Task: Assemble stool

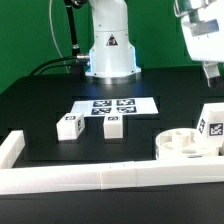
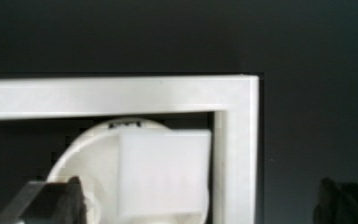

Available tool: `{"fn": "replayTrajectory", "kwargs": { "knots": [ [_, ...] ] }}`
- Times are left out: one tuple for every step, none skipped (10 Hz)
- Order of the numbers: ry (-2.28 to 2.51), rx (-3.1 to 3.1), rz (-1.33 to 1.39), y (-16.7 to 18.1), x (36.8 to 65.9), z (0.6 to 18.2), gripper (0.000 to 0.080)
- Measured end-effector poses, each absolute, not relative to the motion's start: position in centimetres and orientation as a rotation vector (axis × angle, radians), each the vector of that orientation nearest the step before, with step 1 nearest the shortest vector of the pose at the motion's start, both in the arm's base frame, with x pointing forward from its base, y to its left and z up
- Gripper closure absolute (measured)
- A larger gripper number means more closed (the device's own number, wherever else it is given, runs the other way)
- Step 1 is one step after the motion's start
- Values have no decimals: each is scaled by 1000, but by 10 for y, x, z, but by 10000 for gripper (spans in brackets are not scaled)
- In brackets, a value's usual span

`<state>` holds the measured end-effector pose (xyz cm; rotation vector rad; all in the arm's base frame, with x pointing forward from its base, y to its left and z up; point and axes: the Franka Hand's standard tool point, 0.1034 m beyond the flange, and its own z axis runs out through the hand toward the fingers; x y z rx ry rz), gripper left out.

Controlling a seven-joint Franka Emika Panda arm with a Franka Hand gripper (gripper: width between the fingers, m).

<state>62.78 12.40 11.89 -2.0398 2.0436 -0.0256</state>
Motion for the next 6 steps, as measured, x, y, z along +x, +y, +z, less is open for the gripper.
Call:
{"fn": "replayTrajectory", "kwargs": {
  "knots": [
    [2059,-2025,-28,126,627,114,151],
    [2053,-2037,-26,128,625,112,151],
    [2053,-2038,-26,128,626,112,151],
    [2042,-2050,-28,127,625,111,151],
    [1909,-2180,-52,120,624,111,151],
    [1776,-2287,-74,104,620,120,151]
  ]
}}
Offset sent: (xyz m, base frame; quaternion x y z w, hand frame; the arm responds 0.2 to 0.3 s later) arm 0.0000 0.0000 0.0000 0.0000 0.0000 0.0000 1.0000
